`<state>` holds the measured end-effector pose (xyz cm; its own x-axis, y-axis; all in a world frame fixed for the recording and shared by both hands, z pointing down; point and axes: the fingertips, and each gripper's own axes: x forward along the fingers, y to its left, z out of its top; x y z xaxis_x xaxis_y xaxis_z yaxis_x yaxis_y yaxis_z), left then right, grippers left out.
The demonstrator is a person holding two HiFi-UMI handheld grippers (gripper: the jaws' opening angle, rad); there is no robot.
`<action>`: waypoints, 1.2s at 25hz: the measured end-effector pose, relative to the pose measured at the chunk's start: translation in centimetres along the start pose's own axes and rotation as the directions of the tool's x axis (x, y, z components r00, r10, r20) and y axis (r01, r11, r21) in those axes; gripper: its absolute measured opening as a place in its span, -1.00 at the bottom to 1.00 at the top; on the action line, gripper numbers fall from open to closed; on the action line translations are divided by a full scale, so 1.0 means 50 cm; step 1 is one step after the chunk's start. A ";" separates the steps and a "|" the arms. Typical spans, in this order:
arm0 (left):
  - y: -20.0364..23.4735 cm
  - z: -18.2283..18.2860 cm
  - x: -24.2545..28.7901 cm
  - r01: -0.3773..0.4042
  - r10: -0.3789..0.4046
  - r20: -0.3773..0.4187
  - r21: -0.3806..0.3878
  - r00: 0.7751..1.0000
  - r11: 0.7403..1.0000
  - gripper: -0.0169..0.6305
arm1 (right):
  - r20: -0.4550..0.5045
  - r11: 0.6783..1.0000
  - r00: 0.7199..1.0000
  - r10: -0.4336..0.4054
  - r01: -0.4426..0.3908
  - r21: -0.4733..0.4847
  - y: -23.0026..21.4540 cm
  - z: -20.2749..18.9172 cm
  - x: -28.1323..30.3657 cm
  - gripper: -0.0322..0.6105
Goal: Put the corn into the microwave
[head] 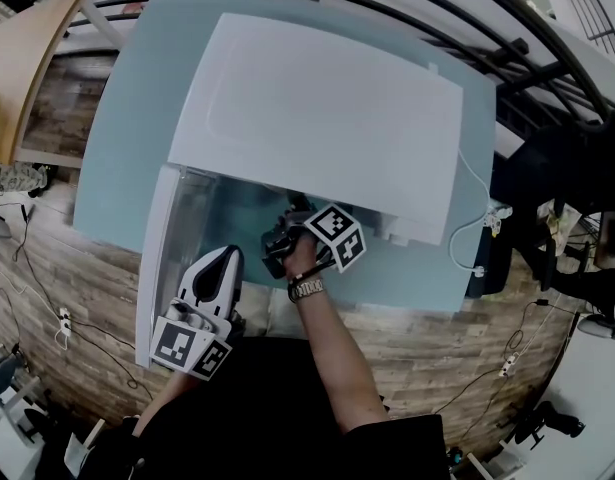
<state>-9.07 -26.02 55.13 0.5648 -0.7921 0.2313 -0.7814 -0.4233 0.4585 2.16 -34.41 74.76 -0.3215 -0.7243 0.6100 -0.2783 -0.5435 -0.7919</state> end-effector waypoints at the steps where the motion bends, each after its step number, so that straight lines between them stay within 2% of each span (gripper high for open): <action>1: -0.001 0.000 0.000 0.000 0.000 0.001 -0.002 1.000 1.000 -0.94 | 0.005 1.000 1.000 -0.013 0.013 0.014 -0.007 -0.001 -0.003 -0.53; 3: -0.003 0.000 0.001 0.001 -0.001 0.002 -0.003 1.000 1.000 -0.94 | 0.016 0.999 1.000 -0.011 0.010 0.035 -0.013 -0.001 -0.006 -0.53; 9: -0.004 0.000 -0.002 0.000 0.000 0.002 -0.002 1.000 1.000 -0.94 | 0.058 0.995 0.996 0.068 -0.071 0.063 -0.001 0.006 -0.019 -0.54; 10: -0.003 0.000 -0.003 -0.002 0.002 0.002 -0.002 1.000 1.000 -0.94 | 0.061 0.995 0.996 0.072 -0.076 0.065 0.001 0.007 -0.020 -0.58; 12: -0.004 0.000 -0.004 -0.004 0.004 0.003 -0.002 1.000 1.000 -0.94 | 0.058 0.994 0.996 0.072 -0.077 0.079 -0.001 0.007 -0.020 -0.80; 20: -0.010 -0.005 0.001 0.004 -0.004 -0.003 0.006 1.000 1.000 -0.94 | 0.061 0.989 0.993 0.106 -0.111 0.094 0.007 0.018 0.000 -0.81; 30: -0.019 -0.006 0.002 0.015 -0.015 -0.005 0.022 1.000 1.000 -0.94 | 0.064 0.987 0.986 0.155 -0.158 0.033 0.020 0.020 -0.010 -0.81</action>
<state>-8.18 -25.56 54.98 0.5778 -0.7834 0.2290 -0.7784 -0.4445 0.4432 2.93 -35.00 73.61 -0.3017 -0.8257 0.4766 -0.1939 -0.4363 -0.8786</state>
